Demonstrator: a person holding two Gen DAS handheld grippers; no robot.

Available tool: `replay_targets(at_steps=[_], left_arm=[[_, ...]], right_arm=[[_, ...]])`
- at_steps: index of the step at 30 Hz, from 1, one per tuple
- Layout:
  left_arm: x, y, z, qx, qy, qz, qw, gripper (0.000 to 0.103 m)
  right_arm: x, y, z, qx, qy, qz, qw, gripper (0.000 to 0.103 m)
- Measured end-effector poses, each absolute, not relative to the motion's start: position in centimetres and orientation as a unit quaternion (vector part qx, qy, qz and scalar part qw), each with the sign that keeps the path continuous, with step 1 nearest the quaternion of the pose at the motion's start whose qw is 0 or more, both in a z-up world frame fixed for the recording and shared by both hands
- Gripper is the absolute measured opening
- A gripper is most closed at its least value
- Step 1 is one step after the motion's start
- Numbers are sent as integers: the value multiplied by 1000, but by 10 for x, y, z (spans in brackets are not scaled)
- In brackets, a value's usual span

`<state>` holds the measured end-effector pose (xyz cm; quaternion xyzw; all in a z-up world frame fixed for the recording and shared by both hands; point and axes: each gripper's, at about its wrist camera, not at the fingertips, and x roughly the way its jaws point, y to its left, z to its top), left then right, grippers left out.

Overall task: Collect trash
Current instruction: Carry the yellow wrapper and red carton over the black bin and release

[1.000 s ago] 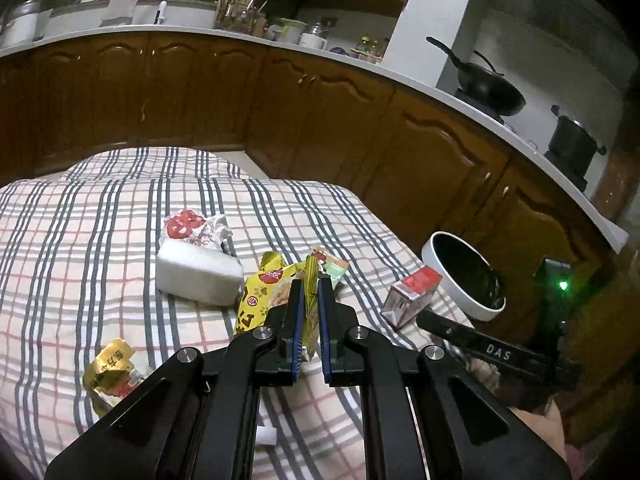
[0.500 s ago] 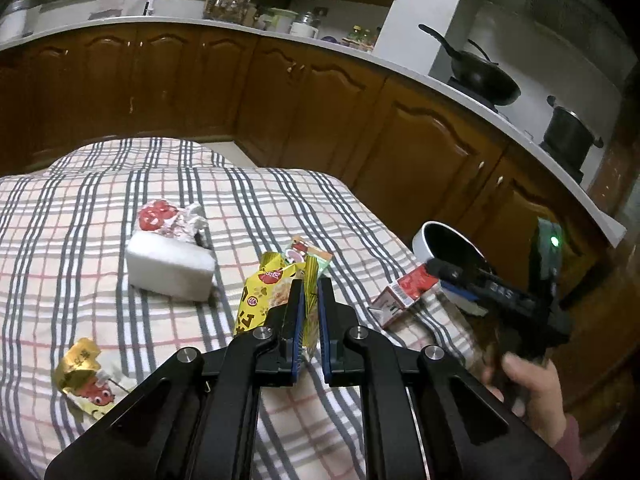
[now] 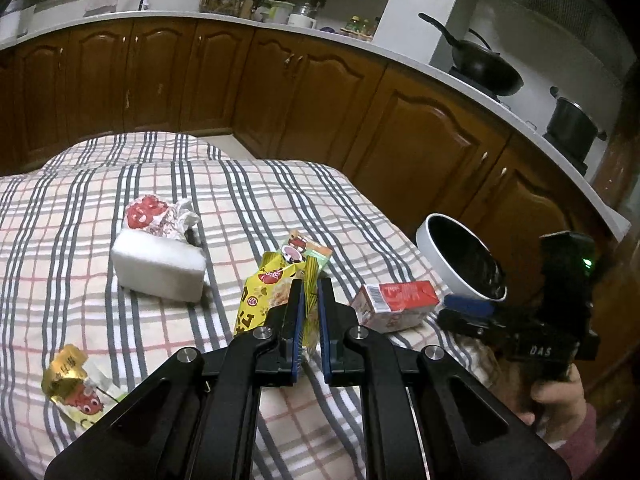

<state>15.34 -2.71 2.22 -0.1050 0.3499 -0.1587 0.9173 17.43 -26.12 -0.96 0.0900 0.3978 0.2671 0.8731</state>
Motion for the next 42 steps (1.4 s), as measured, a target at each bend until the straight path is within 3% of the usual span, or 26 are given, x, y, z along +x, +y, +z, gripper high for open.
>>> replay_targets(at_steps=[7,12,14,15,17,18,31,42], left_arm=[[156,-27,21,-106,354,-154,916,6],[157,-29,21,-106,356,-150,916,6],[158,-31,21,-105,358,-151,915,6],[158,-33,20,-105,358,-153,915,6],[159,-38,20,-103,359,-158,914,6],[159,-40,20,-101,360,-161,914,6],[165,-101,31,-89,351,-231,903,6],[175,-170,45,-60,340,-282,895,6]], right_arm=[[198,-233,3,-65,381,328,862,80],[213,-194,-16,-177,413,360,818,79],[213,-189,-25,-207,421,347,812,70],[213,-189,-28,-206,426,346,810,50],[210,-197,-30,-180,429,347,814,34],[208,-202,-29,-167,427,342,820,32],[149,-323,-2,135,379,228,887,31],[135,-381,8,176,344,131,913,31]])
